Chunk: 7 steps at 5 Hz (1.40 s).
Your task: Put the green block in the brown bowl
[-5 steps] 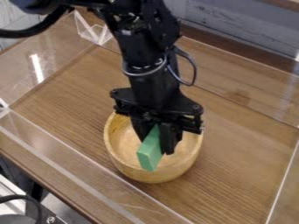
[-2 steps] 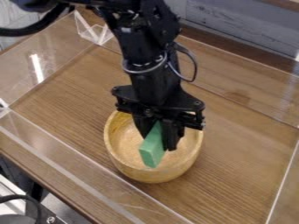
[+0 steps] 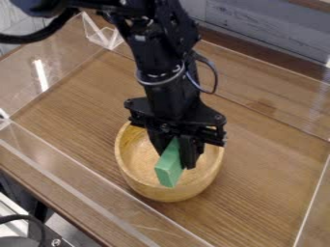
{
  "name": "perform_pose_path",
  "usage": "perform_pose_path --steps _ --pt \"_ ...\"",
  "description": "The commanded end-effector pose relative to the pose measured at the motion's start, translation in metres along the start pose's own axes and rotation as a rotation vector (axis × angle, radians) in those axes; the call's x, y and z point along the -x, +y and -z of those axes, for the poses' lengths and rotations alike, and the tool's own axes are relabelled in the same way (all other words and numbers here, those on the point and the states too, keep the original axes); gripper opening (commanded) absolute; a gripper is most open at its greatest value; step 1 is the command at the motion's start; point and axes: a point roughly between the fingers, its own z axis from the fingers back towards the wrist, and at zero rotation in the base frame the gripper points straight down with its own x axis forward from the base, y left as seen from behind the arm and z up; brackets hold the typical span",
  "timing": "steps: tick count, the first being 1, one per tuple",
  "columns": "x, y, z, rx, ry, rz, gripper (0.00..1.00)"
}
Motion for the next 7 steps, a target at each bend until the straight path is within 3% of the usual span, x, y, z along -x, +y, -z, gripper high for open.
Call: perform_pose_path --steps 1,3,4,5,6,7 --pt "-0.0055 0.001 -0.0028 0.006 -0.028 -0.004 0.0" --pt "-0.0047 0.0026 0.0025 0.007 -0.018 -0.006 0.0" --pt "-0.0045 0.0034 0.0047 0.007 -0.013 -0.006 1.0" --pt "-0.0048 0.0038 0.0066 0.009 -0.01 -0.007 0.0" --pt "-0.0047 0.0052 0.0069 0.009 -0.004 -0.01 1.0" --pt "-0.0046 0.0066 0.0071 0.009 0.001 -0.013 1.0"
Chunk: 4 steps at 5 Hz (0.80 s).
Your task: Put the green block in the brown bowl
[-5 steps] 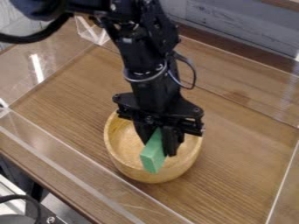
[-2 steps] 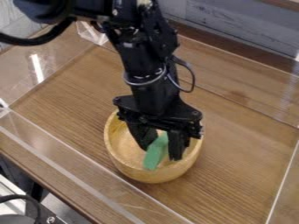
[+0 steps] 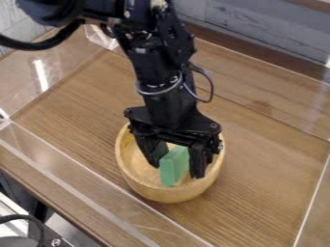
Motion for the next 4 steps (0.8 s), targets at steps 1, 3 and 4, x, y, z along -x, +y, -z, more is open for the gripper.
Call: perform_pose_path --steps 1,3,4 --pt "-0.0069 0.0009 -0.0057 0.01 -0.024 -0.01 1.0" --pt "-0.0088 0.0029 -0.0058 0.016 -0.018 -0.019 1.0" --pt "-0.01 0.0035 -0.0064 0.02 -0.016 -0.023 1.0"
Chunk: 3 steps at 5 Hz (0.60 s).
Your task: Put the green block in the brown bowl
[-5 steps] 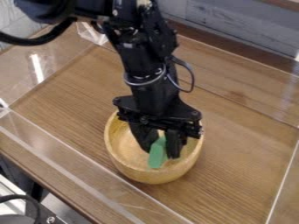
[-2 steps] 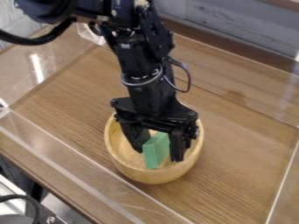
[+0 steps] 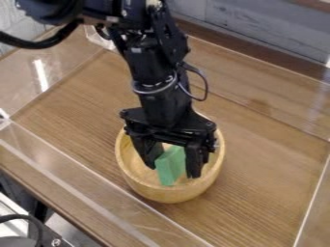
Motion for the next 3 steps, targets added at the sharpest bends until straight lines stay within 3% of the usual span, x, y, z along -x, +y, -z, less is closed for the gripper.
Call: perform_pose_path --steps 1,3 --pt "-0.0112 -0.0014 -0.0103 0.011 -0.044 0.005 1.0" --pt "-0.0125 -0.0006 -0.0119 0.017 -0.039 0.0 1.0"
